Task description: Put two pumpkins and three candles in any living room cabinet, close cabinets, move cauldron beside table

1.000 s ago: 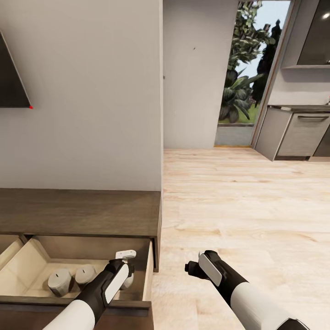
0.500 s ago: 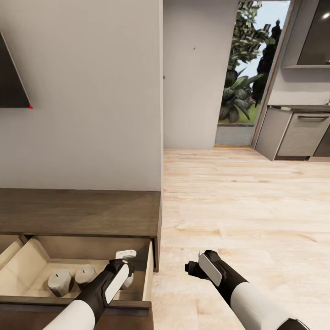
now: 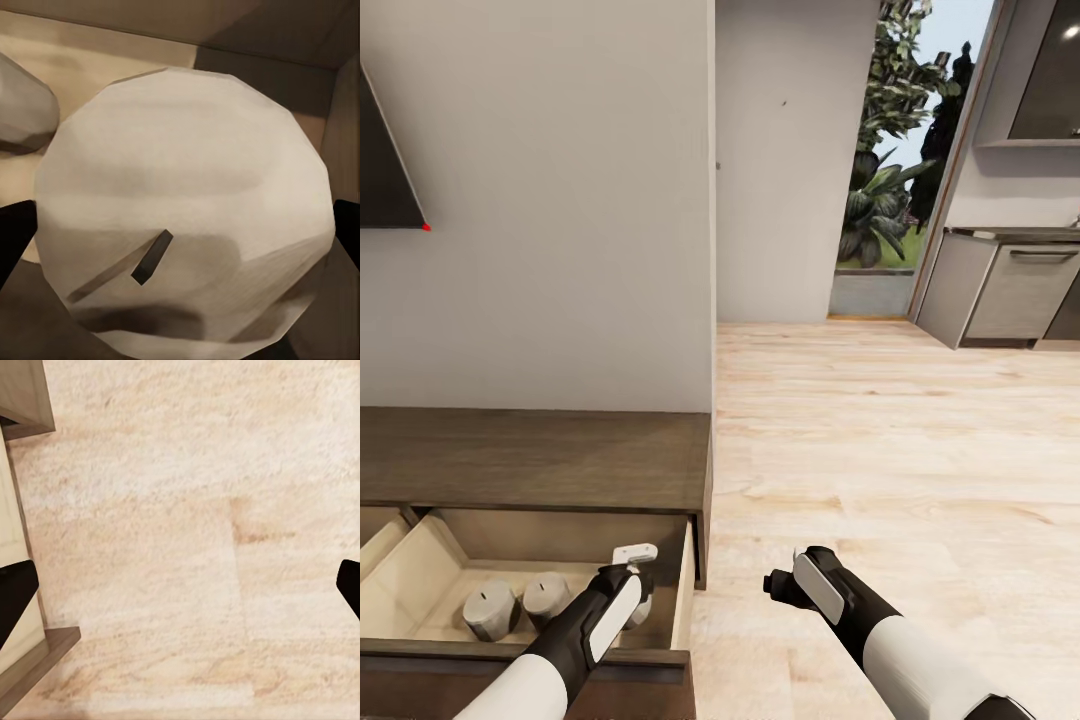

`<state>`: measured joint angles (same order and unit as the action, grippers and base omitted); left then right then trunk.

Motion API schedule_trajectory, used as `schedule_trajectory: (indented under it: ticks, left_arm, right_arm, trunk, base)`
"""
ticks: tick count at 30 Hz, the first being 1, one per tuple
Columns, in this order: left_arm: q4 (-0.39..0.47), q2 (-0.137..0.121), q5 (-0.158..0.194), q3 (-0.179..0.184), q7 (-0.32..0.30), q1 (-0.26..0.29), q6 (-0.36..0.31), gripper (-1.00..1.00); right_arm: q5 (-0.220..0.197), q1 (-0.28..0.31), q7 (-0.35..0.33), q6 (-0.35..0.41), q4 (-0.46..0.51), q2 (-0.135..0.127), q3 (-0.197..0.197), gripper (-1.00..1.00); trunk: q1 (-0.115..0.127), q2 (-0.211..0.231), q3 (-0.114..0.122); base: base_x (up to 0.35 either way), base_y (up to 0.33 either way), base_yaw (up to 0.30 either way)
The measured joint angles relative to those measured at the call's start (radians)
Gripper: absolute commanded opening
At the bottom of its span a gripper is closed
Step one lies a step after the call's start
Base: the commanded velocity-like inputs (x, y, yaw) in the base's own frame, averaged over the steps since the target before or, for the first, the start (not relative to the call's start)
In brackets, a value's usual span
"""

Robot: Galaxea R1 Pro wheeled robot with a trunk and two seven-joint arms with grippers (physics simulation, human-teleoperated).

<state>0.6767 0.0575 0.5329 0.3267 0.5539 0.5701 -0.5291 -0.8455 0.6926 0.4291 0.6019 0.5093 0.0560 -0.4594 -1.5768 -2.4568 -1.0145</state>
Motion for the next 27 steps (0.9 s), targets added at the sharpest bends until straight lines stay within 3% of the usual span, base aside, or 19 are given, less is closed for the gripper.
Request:
schedule_trajectory:
  ticks: [1, 13, 25, 27]
  left_arm:
    - [0.001, 0.0, 0.0, 0.0, 0.0, 0.0, 0.0, 1.0]
    - [0.004, -0.002, 0.001, -0.009, 0.001, 0.0, -0.003, 1.0]
    - [0.005, 0.0, 0.005, -0.019, 0.007, 0.001, -0.013, 1.0]
    - [0.005, -0.001, 0.019, -0.019, 0.007, 0.001, -0.014, 1.0]
  right_arm:
    - [0.0, 0.0, 0.0, 0.0, 0.0, 0.0, 0.0, 1.0]
    - [0.0, 0.0, 0.0, 0.0, 0.0, 0.0, 0.001, 1.0]
    - [0.0, 0.0, 0.0, 0.0, 0.0, 0.0, 0.001, 1.0]
    - [0.0, 0.0, 0.0, 0.0, 0.0, 0.0, 0.001, 1.0]
  trunk:
    - [0.0, 0.0, 0.0]
    - [0.0, 0.0, 0.0]
    - [0.046, 0.084, 0.038]
    - [0.053, 0.098, 0.044]
  base:
    - [0.0, 0.0, 0.0]
    - [0.0, 0.0, 0.0]
    - [0.0, 0.0, 0.0]
    - [-0.107, 0.0, 0.0]
